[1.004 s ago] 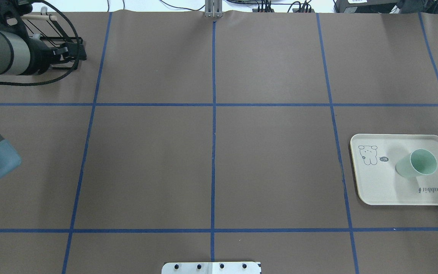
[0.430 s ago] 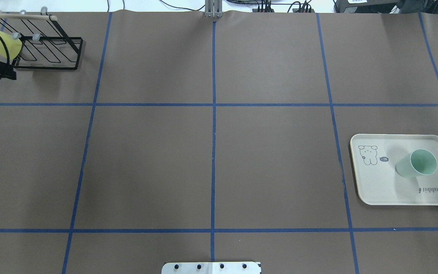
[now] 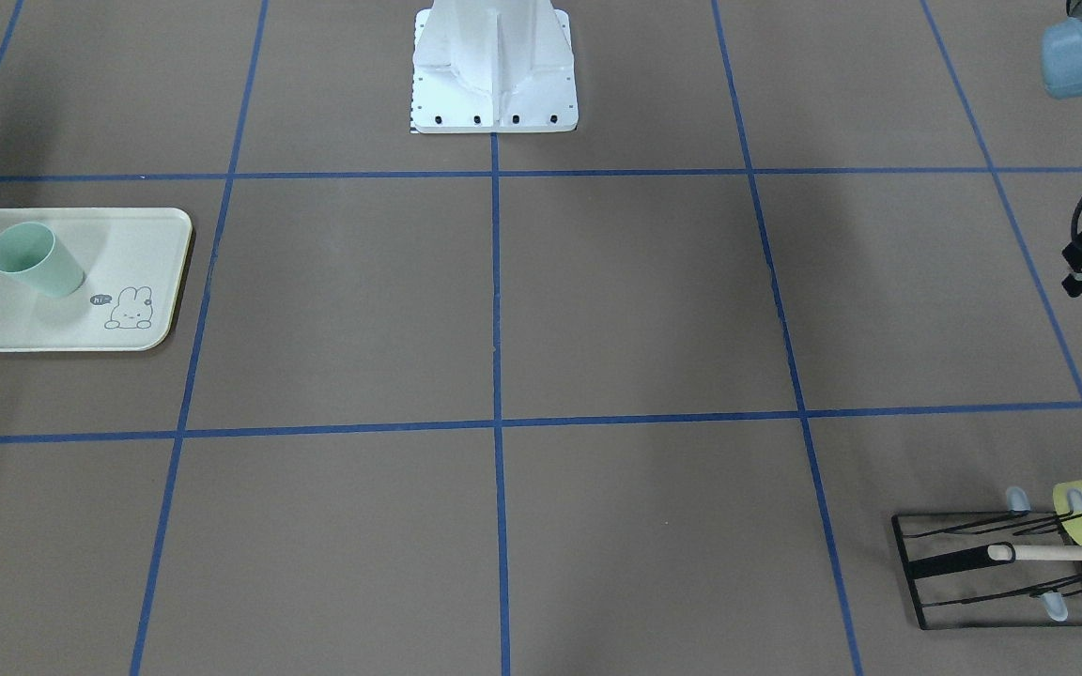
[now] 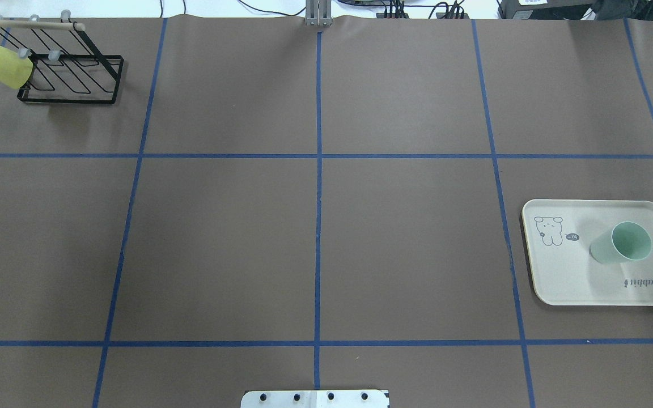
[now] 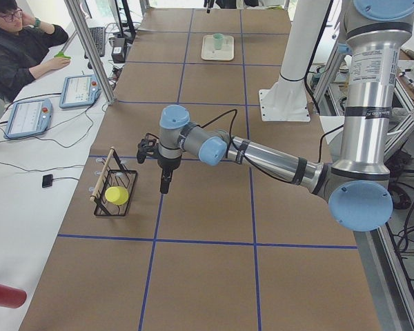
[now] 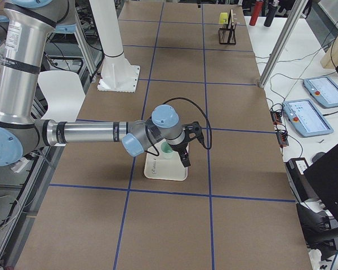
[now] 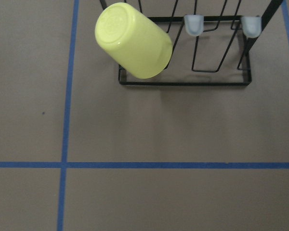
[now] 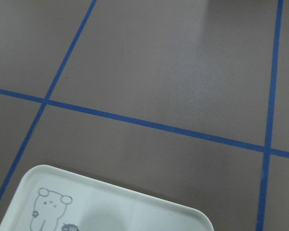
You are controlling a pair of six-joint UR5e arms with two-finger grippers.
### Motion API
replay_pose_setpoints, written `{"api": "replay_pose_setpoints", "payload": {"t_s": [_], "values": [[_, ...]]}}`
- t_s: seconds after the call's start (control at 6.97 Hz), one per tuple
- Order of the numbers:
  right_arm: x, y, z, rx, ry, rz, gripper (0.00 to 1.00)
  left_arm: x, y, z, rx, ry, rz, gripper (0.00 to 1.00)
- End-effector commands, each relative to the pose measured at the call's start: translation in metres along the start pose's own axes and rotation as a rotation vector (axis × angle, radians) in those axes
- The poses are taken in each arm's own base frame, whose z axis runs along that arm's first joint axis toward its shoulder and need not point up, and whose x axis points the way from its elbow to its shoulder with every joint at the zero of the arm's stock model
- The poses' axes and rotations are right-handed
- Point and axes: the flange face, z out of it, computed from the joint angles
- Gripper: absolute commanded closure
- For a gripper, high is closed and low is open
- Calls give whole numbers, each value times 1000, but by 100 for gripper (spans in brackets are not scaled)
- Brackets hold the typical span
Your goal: Left arm grabs green cup and hands to right arm on tray
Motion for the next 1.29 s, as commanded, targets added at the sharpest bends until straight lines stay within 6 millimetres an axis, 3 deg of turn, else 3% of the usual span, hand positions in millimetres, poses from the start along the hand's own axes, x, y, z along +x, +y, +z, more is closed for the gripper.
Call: {"api": "replay_pose_setpoints", "payload": {"t_s": [0.0, 0.14, 0.43, 0.57, 0.72, 1.0, 1.15], "values": [[8, -22, -8, -113, -30, 43, 1, -41, 4, 3, -74, 79, -25, 0], [13, -24, -13, -157, -23, 48, 1, -59, 10, 19, -111, 94, 38, 0], [36, -11, -19, -289, -18, 90, 1, -101, 24, 24, -115, 88, 152, 0], [42, -15, -25, -346, -3, 131, 1, -122, 49, 31, -131, 79, 145, 0], [65, 1, -36, -351, -11, 158, 1, -137, 59, 45, -154, 64, 117, 0], [81, 3, -22, -329, -20, 138, 1, -144, 54, 55, -169, 59, 106, 0], [101, 29, -8, -343, -13, 159, 1, -153, 62, 56, -175, 56, 90, 0]]}}
